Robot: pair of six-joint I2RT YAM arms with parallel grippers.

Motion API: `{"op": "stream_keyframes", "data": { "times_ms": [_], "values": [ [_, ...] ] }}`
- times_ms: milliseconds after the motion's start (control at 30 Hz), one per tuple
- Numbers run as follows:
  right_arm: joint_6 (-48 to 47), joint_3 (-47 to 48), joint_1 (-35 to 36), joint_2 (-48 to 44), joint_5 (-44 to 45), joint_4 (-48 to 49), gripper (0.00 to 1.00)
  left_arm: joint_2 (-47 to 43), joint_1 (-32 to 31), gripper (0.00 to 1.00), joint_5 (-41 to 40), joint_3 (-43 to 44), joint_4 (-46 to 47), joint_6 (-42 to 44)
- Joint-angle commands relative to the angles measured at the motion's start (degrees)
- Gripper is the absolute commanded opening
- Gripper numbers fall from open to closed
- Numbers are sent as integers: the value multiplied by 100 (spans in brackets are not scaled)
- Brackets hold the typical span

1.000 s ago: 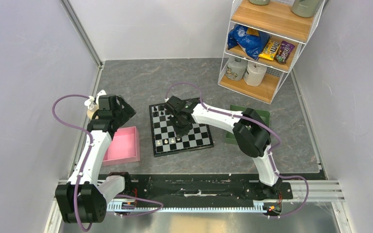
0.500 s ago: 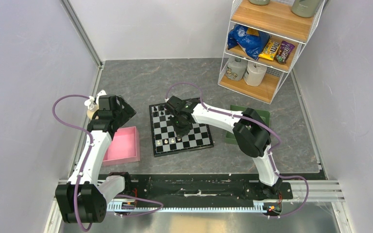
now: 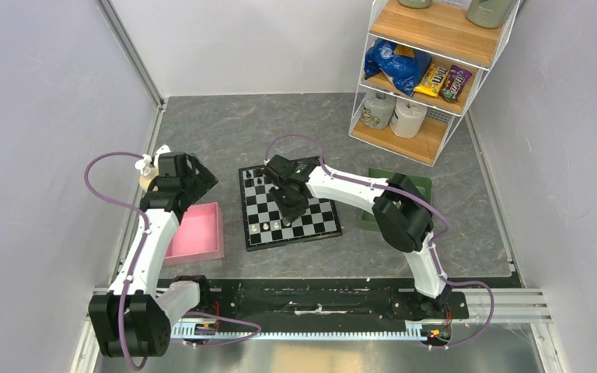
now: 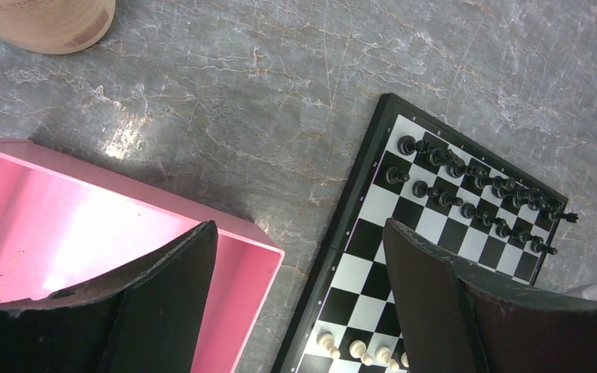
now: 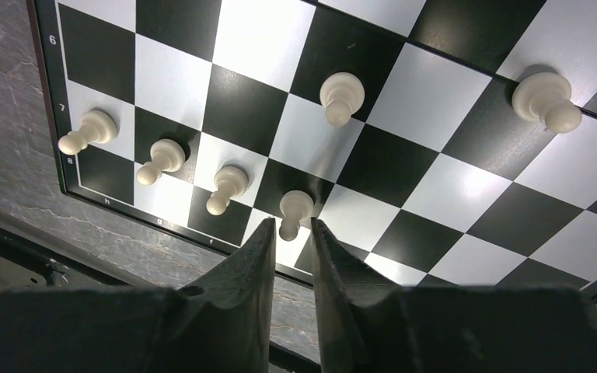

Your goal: Set up the chess pieces on the board

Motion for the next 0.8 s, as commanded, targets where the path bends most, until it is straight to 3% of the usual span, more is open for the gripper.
{"op": "stream_keyframes", "data": {
  "times_ms": [0, 433, 767],
  "values": [
    [-90, 158, 30, -139, -48, -71, 33, 23, 26, 85, 69, 1, 217, 33],
    [-190, 522, -434, -605, -70, 67, 40, 16, 26, 85, 94, 17, 228, 32],
    [-183, 1228, -647, 158, -437, -34, 42, -41, 27, 85, 54, 27, 184, 67]
  ]
}}
